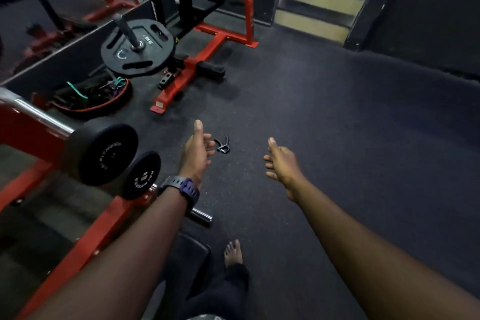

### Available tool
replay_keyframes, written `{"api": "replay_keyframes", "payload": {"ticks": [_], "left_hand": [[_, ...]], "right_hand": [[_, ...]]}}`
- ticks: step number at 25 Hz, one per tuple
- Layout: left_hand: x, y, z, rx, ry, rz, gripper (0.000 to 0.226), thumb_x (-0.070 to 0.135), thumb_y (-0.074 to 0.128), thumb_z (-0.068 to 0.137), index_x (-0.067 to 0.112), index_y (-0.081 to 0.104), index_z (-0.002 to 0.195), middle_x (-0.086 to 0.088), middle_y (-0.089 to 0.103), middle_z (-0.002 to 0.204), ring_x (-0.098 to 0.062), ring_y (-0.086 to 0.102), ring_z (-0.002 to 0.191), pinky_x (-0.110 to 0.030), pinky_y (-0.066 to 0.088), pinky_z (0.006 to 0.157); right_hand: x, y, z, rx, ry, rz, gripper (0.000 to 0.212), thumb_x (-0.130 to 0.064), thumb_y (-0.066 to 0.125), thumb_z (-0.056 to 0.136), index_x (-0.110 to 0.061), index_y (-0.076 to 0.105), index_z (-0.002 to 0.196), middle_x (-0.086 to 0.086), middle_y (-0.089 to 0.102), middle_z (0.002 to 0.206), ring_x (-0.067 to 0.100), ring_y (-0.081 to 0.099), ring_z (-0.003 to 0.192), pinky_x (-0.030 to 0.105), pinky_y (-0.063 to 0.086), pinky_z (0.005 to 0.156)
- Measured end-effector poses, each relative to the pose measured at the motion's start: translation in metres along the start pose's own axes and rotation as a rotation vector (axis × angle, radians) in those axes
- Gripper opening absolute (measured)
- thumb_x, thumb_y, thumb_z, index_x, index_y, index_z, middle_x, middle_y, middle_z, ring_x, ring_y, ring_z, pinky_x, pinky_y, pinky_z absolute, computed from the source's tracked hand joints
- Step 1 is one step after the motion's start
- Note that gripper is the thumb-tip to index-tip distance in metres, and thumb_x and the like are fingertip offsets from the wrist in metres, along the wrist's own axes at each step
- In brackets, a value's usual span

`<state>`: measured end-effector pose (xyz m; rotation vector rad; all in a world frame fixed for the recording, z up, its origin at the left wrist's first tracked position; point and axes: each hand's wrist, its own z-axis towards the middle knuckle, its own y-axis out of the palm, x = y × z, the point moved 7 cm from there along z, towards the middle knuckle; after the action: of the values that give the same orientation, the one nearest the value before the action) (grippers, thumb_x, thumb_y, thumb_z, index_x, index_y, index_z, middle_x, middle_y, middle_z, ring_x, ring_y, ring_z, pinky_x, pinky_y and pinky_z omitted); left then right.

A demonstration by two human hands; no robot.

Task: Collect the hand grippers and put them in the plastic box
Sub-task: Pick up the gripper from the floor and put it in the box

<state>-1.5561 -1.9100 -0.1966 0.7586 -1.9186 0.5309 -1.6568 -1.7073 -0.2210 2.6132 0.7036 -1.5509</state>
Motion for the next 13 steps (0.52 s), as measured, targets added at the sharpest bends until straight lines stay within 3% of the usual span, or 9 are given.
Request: {"api": "replay_keyframes", "payload": {"ticks": [3, 6, 11, 13], "left_hand": [[0.012, 0.012, 0.055, 0.022, -0.036, -0.004, 0.058, 0.065, 0.028, 0.096, 0.017, 0.06, 0.102, -0.006, 0.064, 0.104, -0.023, 0.06, 0.095, -0.036, 0.043, 0.078], [0.032, 0.026, 0.107, 0.038, -0.07, -0.024, 0.057, 0.064, 0.029, 0.097, 0.016, 0.059, 0.103, -0.006, 0.063, 0.103, -0.022, 0.058, 0.092, -0.034, 0.041, 0.073], [0.048, 0.046, 0.18, 0.06, -0.103, -0.025, 0.065, 0.066, 0.029, 0.096, 0.013, 0.061, 0.114, -0.005, 0.064, 0.105, -0.022, 0.059, 0.093, -0.038, 0.044, 0.082], [0.042, 0.059, 0.215, 0.074, -0.121, -0.022, 0.067, 0.065, 0.028, 0.096, 0.011, 0.061, 0.119, -0.005, 0.064, 0.106, -0.022, 0.059, 0.094, -0.039, 0.045, 0.084]], "right_hand": [[-0.023, 0.015, 0.055, -0.046, 0.035, -0.049, 0.045, -0.055, 0.044, 0.098, -0.015, 0.057, 0.112, 0.005, 0.061, 0.103, 0.019, 0.059, 0.095, 0.041, 0.052, 0.091], [-0.052, 0.025, 0.11, -0.075, 0.06, -0.098, 0.049, -0.053, 0.042, 0.099, -0.011, 0.058, 0.12, 0.017, 0.063, 0.116, 0.027, 0.062, 0.11, 0.046, 0.051, 0.1], [-0.079, 0.046, 0.203, -0.147, 0.081, -0.124, 0.045, -0.054, 0.042, 0.099, -0.014, 0.056, 0.112, 0.007, 0.059, 0.106, 0.019, 0.057, 0.093, 0.042, 0.051, 0.095], [-0.077, 0.058, 0.249, -0.189, 0.106, -0.143, 0.043, -0.056, 0.042, 0.098, -0.016, 0.055, 0.107, 0.01, 0.062, 0.11, 0.023, 0.06, 0.098, 0.043, 0.051, 0.096]]}}
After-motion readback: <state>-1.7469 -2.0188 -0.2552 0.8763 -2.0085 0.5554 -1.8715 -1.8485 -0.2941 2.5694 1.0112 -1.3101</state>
